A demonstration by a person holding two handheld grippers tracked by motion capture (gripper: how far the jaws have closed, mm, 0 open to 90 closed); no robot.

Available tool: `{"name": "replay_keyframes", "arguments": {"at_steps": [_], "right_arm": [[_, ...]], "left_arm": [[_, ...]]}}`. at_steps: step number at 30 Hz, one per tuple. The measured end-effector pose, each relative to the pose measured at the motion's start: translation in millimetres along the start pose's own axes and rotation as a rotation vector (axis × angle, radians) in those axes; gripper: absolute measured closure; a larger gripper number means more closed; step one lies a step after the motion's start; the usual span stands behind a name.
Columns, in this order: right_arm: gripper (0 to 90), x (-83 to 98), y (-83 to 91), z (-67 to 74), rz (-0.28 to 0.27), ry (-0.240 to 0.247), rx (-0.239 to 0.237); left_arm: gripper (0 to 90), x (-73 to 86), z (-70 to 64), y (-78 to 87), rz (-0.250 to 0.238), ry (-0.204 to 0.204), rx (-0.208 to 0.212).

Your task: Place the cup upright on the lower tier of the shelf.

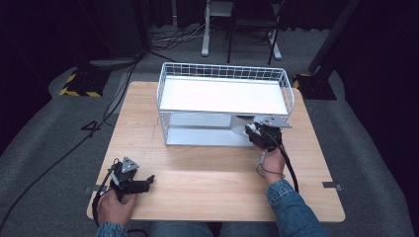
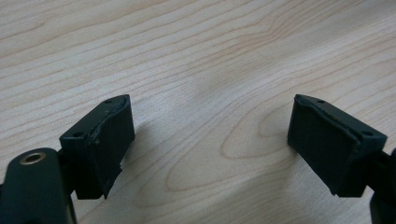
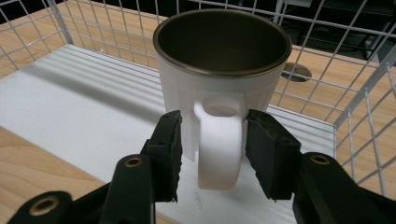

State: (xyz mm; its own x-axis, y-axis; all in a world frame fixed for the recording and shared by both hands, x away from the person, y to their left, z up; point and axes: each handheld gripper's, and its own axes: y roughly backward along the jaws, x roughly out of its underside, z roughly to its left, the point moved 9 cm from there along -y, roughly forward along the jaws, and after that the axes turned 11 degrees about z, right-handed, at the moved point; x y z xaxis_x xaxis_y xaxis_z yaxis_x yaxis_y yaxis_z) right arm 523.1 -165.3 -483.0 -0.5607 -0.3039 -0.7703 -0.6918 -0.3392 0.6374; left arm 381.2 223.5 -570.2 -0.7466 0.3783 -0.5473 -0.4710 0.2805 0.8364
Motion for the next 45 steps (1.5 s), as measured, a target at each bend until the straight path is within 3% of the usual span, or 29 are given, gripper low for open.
{"name": "replay_keyframes", "arguments": {"at_steps": [6, 8, 10, 22, 33, 36, 41, 45], "right_arm": [[52.7, -0.7, 16.8, 1.9, -0.012, 0.032, -0.006], [51.8, 0.3, 24.1, 3.4, -0.015, 0.034, -0.025], [50.7, 2.4, 37.2, 6.4, -0.061, 0.046, -0.056], [45.8, 18.0, 79.6, 13.6, -0.069, 0.085, -0.171], [35.5, 41.5, 107.4, 1.3, -0.033, 0.089, -0.203], [33.1, 51.0, 114.0, -3.7, -0.021, 0.114, -0.196], [21.8, 64.4, 121.1, -12.3, 0.003, 0.068, -0.24], [16.2, 76.0, 124.2, -19.7, 0.029, 0.059, -0.237]], "left_arm": [[15.0, 0.0, -0.1, -0.1, -0.001, 0.001, 0.0], [15.0, 0.0, -0.3, -0.1, -0.001, 0.001, 0.001], [15.0, 0.1, 0.0, 0.0, 0.0, -0.003, 0.0], [15.0, 1.4, -0.1, 0.9, 0.002, -0.01, 0.003], [14.9, -0.1, 1.3, 0.2, 0.001, -0.013, -0.004], [15.0, -0.4, 1.2, -0.1, 0.003, -0.013, 0.0], [15.0, -1.2, 1.6, -0.7, 0.004, -0.005, -0.003], [15.0, -1.9, 2.1, -1.1, 0.003, -0.003, -0.005]]}}
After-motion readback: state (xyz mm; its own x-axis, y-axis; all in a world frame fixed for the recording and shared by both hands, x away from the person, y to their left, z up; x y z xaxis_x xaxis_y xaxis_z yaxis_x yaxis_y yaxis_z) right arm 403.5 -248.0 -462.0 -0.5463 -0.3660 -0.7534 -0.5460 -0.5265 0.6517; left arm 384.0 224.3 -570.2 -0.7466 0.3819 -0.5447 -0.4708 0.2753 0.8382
